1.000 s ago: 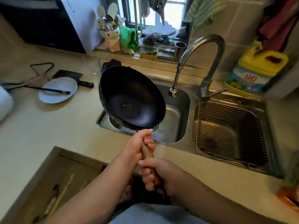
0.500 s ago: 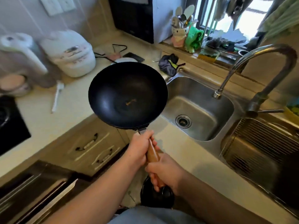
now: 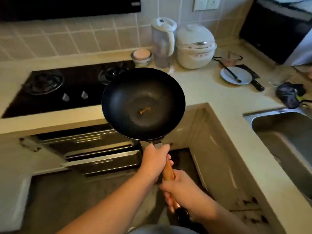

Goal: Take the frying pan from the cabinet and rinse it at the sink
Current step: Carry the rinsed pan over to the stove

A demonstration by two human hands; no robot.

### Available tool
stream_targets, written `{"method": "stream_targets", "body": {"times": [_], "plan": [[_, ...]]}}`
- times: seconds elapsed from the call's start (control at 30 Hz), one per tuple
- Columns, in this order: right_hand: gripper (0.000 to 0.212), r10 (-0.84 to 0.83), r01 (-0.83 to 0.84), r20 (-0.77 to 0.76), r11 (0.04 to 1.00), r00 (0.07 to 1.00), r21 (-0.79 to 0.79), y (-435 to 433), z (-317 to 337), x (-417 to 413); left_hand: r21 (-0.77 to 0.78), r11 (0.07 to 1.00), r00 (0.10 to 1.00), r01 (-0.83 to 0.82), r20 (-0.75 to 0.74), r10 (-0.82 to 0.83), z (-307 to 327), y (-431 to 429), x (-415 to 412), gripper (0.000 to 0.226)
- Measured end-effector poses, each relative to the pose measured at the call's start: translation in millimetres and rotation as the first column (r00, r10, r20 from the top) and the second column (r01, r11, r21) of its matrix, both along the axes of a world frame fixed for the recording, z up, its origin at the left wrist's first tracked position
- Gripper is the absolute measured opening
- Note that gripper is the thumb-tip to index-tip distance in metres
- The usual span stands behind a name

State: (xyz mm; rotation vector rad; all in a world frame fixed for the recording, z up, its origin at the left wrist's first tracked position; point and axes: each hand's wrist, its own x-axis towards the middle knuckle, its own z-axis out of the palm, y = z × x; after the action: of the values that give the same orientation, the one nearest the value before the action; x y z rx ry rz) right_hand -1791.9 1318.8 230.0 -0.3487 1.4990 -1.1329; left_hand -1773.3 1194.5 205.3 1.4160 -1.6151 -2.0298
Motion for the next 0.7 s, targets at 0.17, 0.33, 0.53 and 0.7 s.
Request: {"method": "stream_targets", "body": {"times": [0.17, 0.33, 0.53, 0.7], "plan": [[0.021, 0.222, -0.218, -0.05, 0.973, 0.974, 0.08, -69, 2, 63, 0.014, 0.985, 0.985, -0.171, 0.016, 0.17, -4, -60, 85, 0.056], [0.017, 0.345, -0.339, -0.018, 0.931, 0.939, 0.134, -130, 3, 130, 0.068, 0.952, 0.955, -0.297, 0.002, 0.298, -1, -112, 173, 0.042], [0.015, 0.535, -0.528, -0.016, 0.838, 0.844, 0.139, -194, 10, 199, 0.107, 0.874, 0.879, -0.474, 0.006, 0.476, 2, -163, 266, 0.033], [0.013, 0.673, -0.667, -0.032, 0.737, 0.739, 0.109, -246, 9, 238, 0.113, 0.801, 0.805, -0.588, -0.008, 0.593, -3, -205, 322, 0.025]]}}
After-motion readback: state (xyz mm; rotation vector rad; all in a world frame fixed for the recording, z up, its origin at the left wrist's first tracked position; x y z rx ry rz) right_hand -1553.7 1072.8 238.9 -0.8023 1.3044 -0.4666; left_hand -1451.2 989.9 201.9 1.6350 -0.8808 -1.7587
